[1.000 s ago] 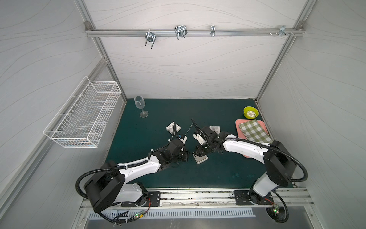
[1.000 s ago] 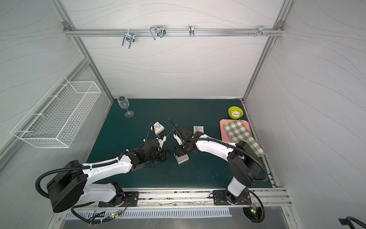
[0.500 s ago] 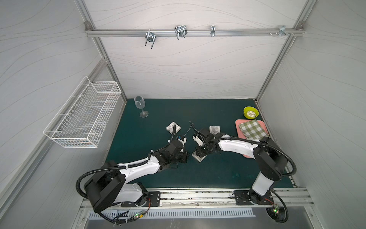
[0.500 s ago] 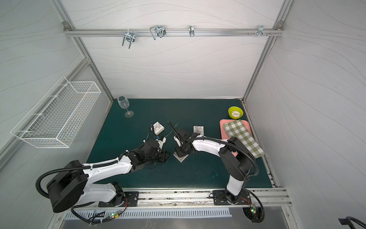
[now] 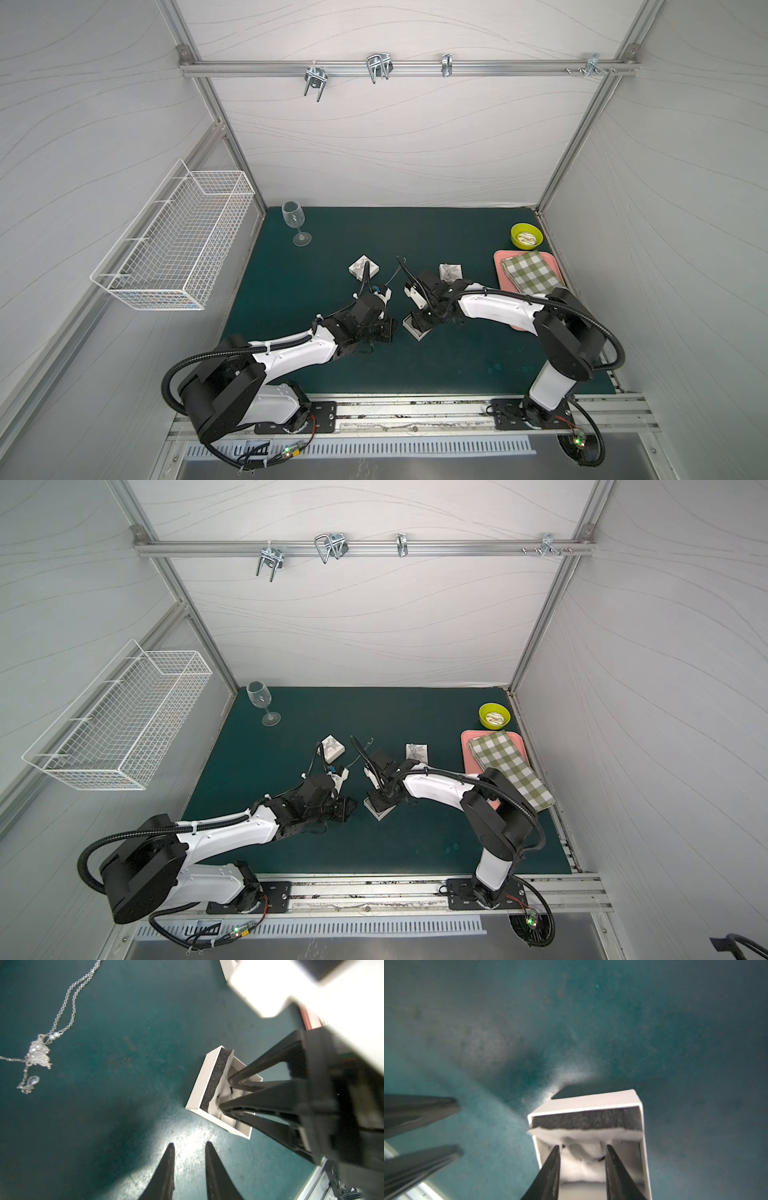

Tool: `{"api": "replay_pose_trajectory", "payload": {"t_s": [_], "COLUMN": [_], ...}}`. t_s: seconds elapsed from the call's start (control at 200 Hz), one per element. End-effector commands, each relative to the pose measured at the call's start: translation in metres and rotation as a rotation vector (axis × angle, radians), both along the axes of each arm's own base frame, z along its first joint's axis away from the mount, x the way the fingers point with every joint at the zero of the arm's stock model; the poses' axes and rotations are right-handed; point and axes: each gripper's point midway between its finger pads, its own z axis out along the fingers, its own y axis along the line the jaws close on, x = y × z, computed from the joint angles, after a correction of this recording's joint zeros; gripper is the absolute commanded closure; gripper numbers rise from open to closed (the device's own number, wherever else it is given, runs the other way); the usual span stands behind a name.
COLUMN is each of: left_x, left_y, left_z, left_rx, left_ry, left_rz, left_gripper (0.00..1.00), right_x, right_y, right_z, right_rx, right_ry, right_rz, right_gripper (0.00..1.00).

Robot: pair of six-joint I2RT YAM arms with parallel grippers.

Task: Take the necklace out of the lift-off lid jewelry box
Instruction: Place the inner lining in the jewelry box.

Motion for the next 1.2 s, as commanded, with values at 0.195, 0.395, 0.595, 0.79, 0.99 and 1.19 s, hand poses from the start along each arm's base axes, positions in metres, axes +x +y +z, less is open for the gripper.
{"api": "replay_pose_trajectory", "payload": {"t_s": [0.195,0.395,0.595,0.79,0.99,1.19], "left_x": [0.007,0.005,0.003,0.002,0.002,0.002], "left_y": [-0.005,-0.003,-0.001,-0.002,0.000,0.006], "left_z": [0.007,0.004,0.000,-0.002,-0.002,0.005], "left_rx": [-0.026,-0.024,-0.023,-0.022,-0.007,0.023], "left_ry": [-0.020,-0.014,-0.008,-0.005,-0.008,-0.025], "left_rz": [-0.005,-0.005,-0.002,-0.008,-0.009,-0.009], "left_gripper": [0.74,0.74,0.74,0.75,0.75,0.73], "right_x": [0.009,0.012,0.011,0.013,0.012,0.015], "right_y": [0.011,0.017,0.014,0.011,0.010,0.011], "right_z": [0.025,0.003,-0.017,-0.028,-0.034,-0.011], "right_rx": [0.034,0.019,-0.009,-0.036,-0.064,-0.060], "right_ry": [-0.066,-0.046,-0.031,-0.030,-0.011,-0.033], "right_rz": [0.030,0.041,0.037,0.035,0.041,0.041], "right_gripper": [0.63,0.64,0.66,0.67,0.67,0.58]}}
